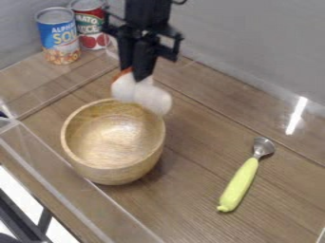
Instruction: Remove mushroom from inside the brown bowl and place it on the table
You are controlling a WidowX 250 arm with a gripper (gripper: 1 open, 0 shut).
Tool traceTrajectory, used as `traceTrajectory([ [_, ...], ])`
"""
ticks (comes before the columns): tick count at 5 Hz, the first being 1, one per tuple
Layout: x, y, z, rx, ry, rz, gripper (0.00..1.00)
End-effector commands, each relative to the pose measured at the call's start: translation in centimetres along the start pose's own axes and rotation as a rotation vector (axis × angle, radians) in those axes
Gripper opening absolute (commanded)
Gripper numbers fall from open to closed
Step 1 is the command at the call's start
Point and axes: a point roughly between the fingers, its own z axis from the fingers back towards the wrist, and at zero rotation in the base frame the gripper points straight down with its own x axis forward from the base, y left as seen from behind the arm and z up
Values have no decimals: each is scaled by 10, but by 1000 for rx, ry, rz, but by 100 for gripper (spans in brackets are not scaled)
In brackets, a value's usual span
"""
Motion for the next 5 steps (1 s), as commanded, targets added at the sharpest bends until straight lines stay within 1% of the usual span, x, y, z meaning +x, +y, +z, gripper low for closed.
traceTrajectory([
  [1,9,-15,10,11,-60,-39,0],
  [2,8,-40,-2,11,-51,-74,0],
  [3,2,-63,-13,7,-39,-98,0],
  [4,2,-72,-32,7,-35,-117,0],
  [5,7,-73,-46,18,-29,-125,0],
])
